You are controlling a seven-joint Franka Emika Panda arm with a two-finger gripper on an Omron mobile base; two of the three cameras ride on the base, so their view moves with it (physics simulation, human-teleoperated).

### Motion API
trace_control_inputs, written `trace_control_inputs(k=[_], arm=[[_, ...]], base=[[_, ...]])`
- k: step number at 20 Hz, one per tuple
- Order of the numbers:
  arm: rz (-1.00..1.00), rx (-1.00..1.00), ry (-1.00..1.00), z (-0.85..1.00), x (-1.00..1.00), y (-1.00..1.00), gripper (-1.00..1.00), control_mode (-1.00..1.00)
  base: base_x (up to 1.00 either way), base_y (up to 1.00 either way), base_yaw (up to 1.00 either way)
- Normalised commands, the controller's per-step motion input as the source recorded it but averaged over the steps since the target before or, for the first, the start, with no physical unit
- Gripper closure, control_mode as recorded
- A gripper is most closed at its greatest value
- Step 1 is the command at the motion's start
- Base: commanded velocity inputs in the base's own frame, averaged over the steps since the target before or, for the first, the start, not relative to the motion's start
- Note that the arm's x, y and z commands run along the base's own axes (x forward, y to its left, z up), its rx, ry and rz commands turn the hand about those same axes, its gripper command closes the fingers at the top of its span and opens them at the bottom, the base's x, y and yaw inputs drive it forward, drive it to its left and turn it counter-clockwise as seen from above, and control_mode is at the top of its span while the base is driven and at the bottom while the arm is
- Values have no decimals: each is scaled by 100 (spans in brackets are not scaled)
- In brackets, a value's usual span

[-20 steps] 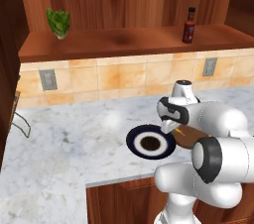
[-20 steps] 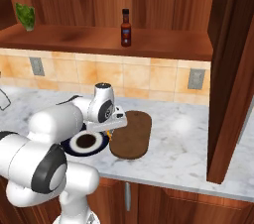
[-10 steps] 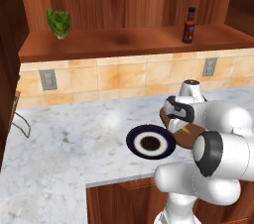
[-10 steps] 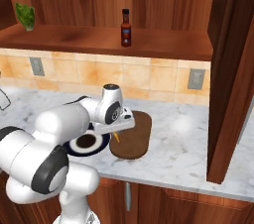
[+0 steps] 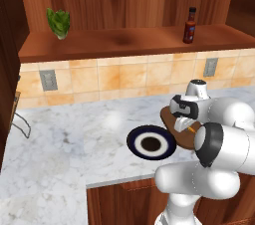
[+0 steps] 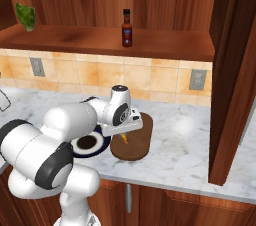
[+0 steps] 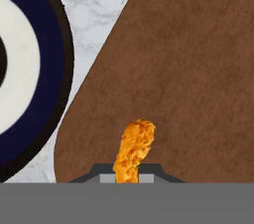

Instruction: Pick the shrimp from the plate and place it on the cutting board. Then pick the condiment bottle from the cabinet and place it next to the cutting board.

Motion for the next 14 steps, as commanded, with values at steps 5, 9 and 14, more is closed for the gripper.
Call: trace_control_inputs(k=[5, 9, 14], arm=[[0, 0, 0, 0, 10, -10, 100, -100], [0, 0, -1, -2, 5, -1, 100, -100], [0, 0, -6, -20, 0, 0, 100, -100]], base=[[0, 0, 0], [0, 0, 0], [0, 0, 0]])
